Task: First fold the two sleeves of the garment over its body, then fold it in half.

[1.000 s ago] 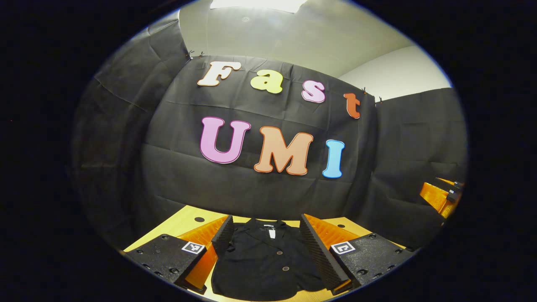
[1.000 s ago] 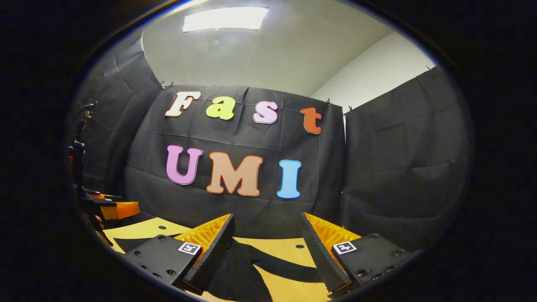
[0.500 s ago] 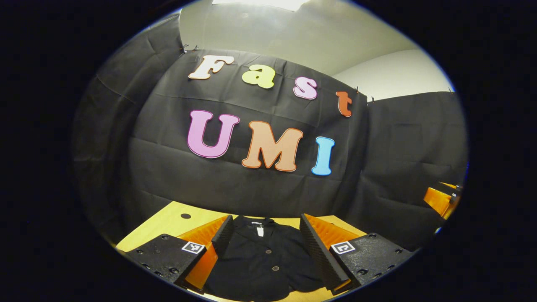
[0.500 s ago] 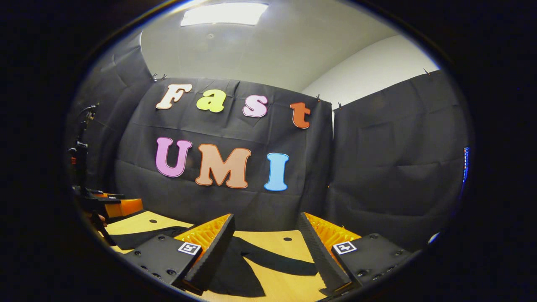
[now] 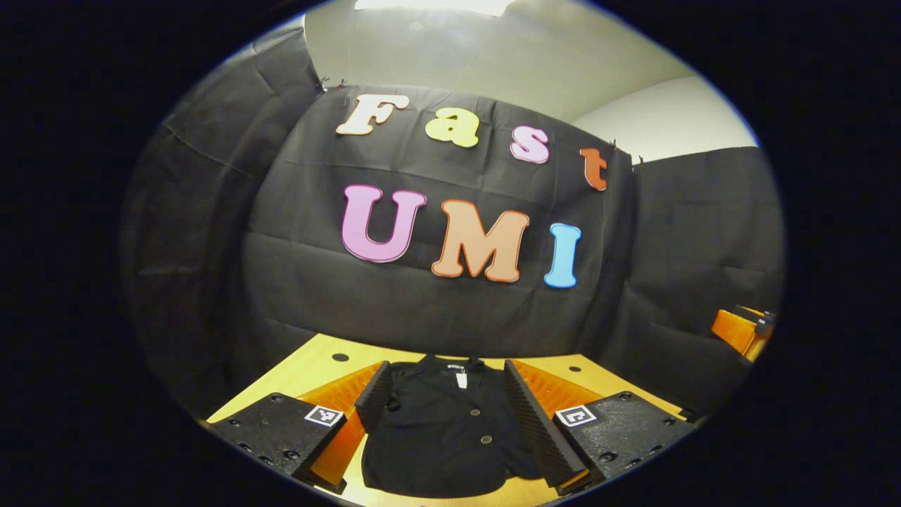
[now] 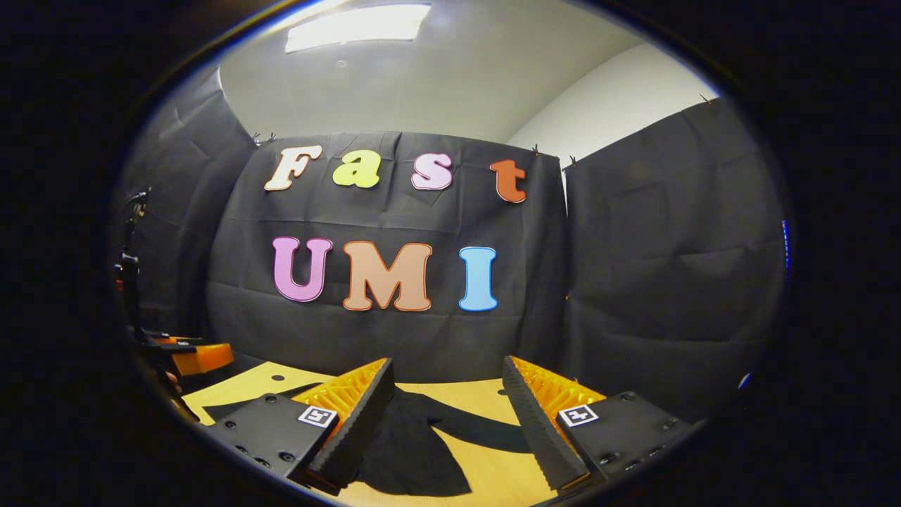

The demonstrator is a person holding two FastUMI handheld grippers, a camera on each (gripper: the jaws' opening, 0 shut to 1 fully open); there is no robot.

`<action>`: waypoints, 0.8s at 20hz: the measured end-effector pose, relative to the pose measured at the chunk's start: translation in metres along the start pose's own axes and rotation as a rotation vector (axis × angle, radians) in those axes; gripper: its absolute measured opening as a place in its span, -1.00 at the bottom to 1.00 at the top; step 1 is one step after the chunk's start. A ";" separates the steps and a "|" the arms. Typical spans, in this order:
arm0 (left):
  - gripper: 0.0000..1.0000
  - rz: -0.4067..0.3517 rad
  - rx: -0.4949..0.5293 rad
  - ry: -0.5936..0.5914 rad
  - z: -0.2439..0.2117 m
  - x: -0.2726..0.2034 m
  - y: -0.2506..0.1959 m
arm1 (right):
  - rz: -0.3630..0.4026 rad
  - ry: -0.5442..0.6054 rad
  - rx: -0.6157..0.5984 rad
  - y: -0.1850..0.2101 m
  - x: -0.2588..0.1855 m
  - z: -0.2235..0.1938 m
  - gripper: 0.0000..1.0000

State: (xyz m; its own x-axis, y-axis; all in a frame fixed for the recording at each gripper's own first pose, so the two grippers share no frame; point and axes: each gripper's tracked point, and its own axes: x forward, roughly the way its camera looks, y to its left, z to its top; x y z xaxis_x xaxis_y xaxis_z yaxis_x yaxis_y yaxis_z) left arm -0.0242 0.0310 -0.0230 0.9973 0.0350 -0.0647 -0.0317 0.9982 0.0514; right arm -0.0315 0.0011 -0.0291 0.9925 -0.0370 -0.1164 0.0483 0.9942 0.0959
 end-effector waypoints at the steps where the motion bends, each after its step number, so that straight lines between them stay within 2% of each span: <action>1: 0.84 0.012 0.005 -0.015 0.005 -0.002 0.006 | 0.001 0.008 0.009 0.000 0.002 -0.003 1.00; 4: 0.85 0.039 -0.003 -0.023 0.005 -0.006 0.014 | 0.002 0.027 0.012 0.000 0.004 -0.007 1.00; 5: 0.84 0.048 -0.008 -0.025 0.006 -0.006 0.017 | -0.001 0.026 0.015 -0.001 0.004 -0.005 0.92; 7: 0.83 0.062 -0.013 -0.019 0.004 -0.006 0.022 | 0.003 0.025 0.023 0.001 0.004 -0.005 0.96; 8: 0.84 0.071 -0.009 -0.017 0.004 -0.006 0.023 | 0.000 0.021 0.025 0.001 0.004 -0.003 0.90; 10: 0.86 0.077 0.008 -0.029 0.009 -0.005 0.024 | -0.010 0.018 0.023 -0.004 0.003 -0.004 0.90; 11: 0.83 0.076 0.015 -0.034 0.011 -0.005 0.024 | -0.019 0.022 0.021 -0.006 0.003 -0.006 1.00; 14: 0.83 0.065 0.023 -0.033 0.010 -0.003 0.024 | -0.029 0.052 0.028 -0.008 0.002 -0.015 0.96; 16: 0.83 0.068 0.015 -0.029 0.008 -0.002 0.026 | -0.026 0.064 0.037 -0.006 0.002 -0.018 1.00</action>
State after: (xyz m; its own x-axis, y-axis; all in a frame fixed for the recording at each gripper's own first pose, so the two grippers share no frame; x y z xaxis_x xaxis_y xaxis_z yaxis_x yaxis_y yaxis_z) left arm -0.0268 0.0567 -0.0134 0.9943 0.1014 -0.0320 -0.0990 0.9927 0.0693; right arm -0.0314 -0.0027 -0.0472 0.9818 -0.0548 -0.1819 0.0790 0.9886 0.1284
